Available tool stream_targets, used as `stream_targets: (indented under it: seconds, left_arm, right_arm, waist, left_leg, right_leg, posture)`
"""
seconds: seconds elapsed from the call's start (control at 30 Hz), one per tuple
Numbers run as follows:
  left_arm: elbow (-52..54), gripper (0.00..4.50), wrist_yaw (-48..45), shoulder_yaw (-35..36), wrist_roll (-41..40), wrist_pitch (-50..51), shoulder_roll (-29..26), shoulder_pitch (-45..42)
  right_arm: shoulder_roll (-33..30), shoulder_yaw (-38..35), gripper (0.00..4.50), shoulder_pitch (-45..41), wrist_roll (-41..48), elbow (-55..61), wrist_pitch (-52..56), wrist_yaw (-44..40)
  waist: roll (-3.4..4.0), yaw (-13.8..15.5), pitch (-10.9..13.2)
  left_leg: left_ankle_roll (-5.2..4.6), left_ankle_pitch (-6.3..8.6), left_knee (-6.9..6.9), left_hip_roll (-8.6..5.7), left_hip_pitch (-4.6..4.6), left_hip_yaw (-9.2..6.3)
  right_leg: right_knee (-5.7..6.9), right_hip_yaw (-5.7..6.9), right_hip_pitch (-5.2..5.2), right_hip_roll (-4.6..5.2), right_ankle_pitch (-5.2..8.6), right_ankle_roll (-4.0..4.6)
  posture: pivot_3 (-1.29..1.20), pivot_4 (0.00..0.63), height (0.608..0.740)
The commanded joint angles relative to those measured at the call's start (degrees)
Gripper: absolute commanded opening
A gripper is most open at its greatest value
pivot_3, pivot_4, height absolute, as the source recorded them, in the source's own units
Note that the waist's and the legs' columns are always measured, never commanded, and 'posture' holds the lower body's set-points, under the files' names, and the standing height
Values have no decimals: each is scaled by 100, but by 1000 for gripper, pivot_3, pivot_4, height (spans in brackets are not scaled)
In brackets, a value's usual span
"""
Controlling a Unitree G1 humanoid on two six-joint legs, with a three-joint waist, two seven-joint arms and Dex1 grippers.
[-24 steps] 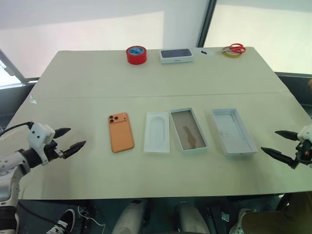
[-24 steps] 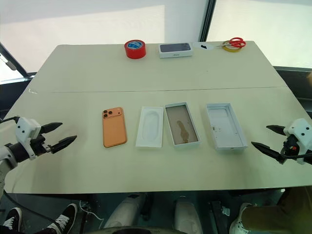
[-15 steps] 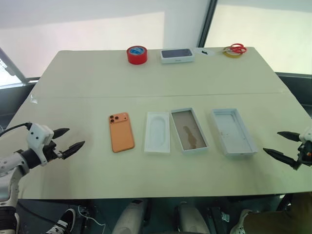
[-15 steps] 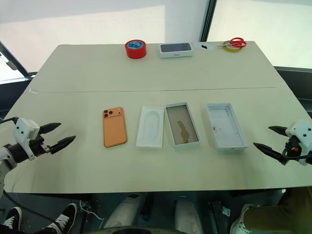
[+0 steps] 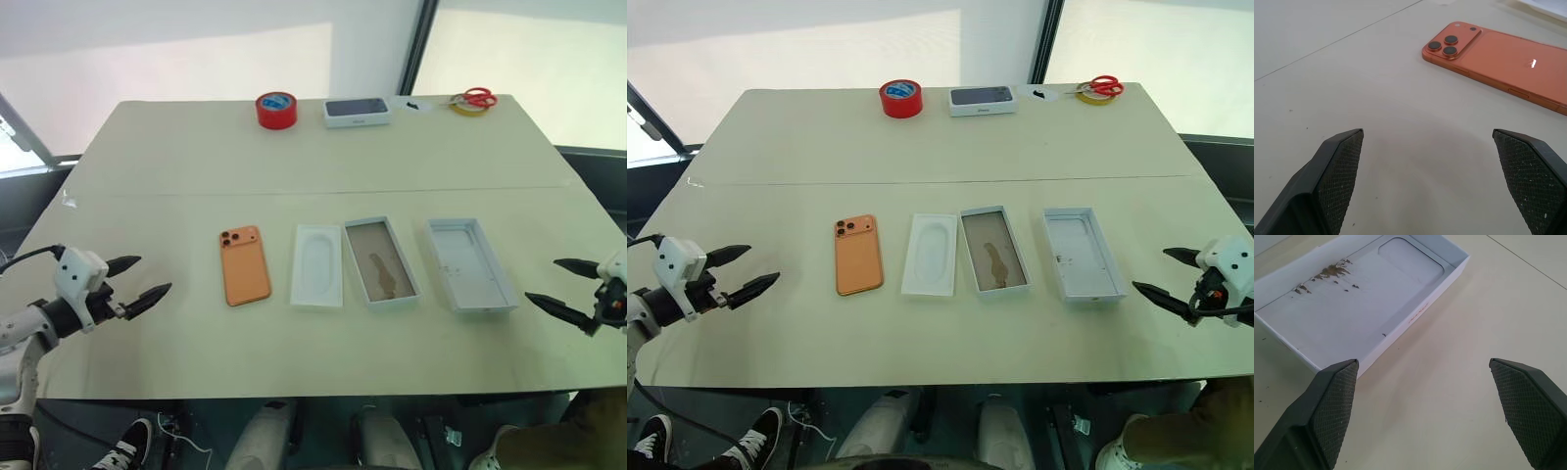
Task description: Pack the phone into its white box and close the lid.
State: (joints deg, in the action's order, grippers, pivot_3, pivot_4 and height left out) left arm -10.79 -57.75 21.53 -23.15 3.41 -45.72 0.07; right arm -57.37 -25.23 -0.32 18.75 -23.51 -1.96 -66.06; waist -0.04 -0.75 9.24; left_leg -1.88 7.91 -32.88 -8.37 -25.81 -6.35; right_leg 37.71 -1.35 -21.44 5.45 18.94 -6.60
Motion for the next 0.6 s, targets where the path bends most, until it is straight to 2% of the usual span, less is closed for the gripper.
stream_targets:
  seconds: [0.03, 0.2, 0.3, 0.4, 0.5, 0.6]
  left_arm:
    - [123, 4449, 46, 66, -37, -69, 4, -120]
    - [311, 4449, 267, -73, -27, 355, -21, -301]
    - [697, 4449, 647, -314, -21, 1029, 76, -575]
    - [1341, 4449, 1179, -801, -123, 2088, 391, -912]
    - [1865, 4449, 1535, -1268, 31, 2656, 611, -1124]
    - [2136, 4449, 1838, -1539, -553, 3719, 1172, -1605]
  right_arm:
    - [11, -28, 4466, -70, 76, 270, 35, 53]
    - [47, -6, 4466, -183, 224, 598, 309, 93]
    - [169, 234, 4466, -424, 430, 1437, 771, 206]
    - [451, 739, 4466, -849, 537, 2338, 1229, 432]
    - [645, 1129, 4466, -1056, 506, 2844, 1415, 503]
    - [812, 1471, 4466, -1298, 439, 2884, 1319, 400]
  waist:
    - [1, 0, 1]
    - [1, 1, 1]
    - [2, -3, 1]
    - [2, -4, 1]
    - [-3, 19, 2]
    - [-5, 86, 3]
  left_leg:
    - [0, 0, 0, 0, 0, 0]
    - [0, 0, 0, 0, 0, 0]
    - [0, 0, 0, 0, 0, 0]
    - [0, 0, -1, 0, 0, -1]
    - [0, 0, -2, 0, -5, -1]
    - [-4, 2, -1, -3, -14, -3]
  right_leg:
    - [0, 0, 0, 0, 0, 0]
    - [0, 0, 0, 1, 0, 0]
    - [0, 0, 0, 0, 0, 0]
    - [3, 0, -1, 0, -1, -1]
    - [-4, 2, -2, 0, -1, -4]
    - [-19, 6, -3, -2, -4, -10]
  posture:
    - [0, 150, 736]
    - [0, 150, 736]
    - [0, 150, 736]
    - [0, 150, 736]
    - [0, 150, 736]
    - [0, 150, 736]
